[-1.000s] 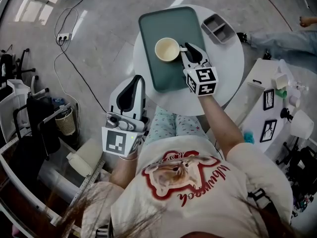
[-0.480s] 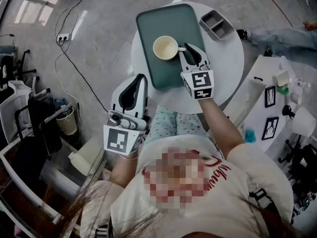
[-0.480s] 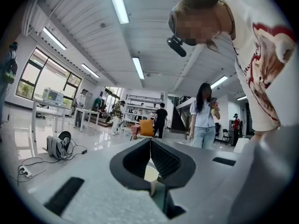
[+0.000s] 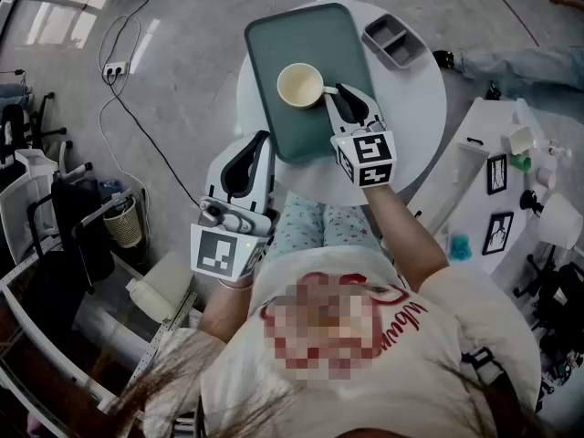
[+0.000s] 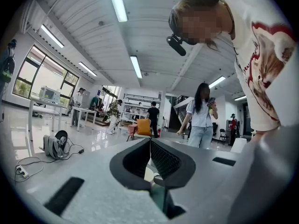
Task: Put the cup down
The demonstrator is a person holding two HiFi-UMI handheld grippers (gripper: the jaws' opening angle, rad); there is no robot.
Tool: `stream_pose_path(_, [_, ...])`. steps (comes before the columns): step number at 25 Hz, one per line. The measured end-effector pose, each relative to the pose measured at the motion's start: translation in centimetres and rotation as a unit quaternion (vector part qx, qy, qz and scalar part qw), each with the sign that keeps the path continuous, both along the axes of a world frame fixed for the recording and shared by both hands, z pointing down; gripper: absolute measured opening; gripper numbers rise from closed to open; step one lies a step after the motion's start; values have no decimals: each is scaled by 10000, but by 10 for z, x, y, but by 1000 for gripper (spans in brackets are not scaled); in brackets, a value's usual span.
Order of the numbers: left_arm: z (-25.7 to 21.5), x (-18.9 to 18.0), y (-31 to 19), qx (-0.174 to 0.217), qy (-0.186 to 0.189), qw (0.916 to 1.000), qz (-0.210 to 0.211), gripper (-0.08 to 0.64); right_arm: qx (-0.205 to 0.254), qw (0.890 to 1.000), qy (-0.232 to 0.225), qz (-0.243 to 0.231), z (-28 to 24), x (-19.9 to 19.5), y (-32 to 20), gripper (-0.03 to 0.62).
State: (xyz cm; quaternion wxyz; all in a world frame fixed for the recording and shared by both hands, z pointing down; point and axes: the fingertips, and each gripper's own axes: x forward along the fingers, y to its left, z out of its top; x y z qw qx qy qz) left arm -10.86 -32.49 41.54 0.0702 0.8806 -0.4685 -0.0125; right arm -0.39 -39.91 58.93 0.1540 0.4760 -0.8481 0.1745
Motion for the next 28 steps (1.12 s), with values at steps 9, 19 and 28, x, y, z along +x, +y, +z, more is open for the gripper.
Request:
stream_pose_path(9, [-14, 12, -3, 65, 80, 9999, 84, 15, 196, 9998, 28, -22, -23, 11, 12, 55])
stream_pose_path(19, [-38, 25, -9, 432, 106, 9988, 223, 15, 945, 9949, -352, 8, -125, 18, 5, 55])
stream_pose_path(28, [-60, 27, -8, 601, 85, 9980, 165, 15, 1517, 9871, -461, -238, -208, 12, 14, 54])
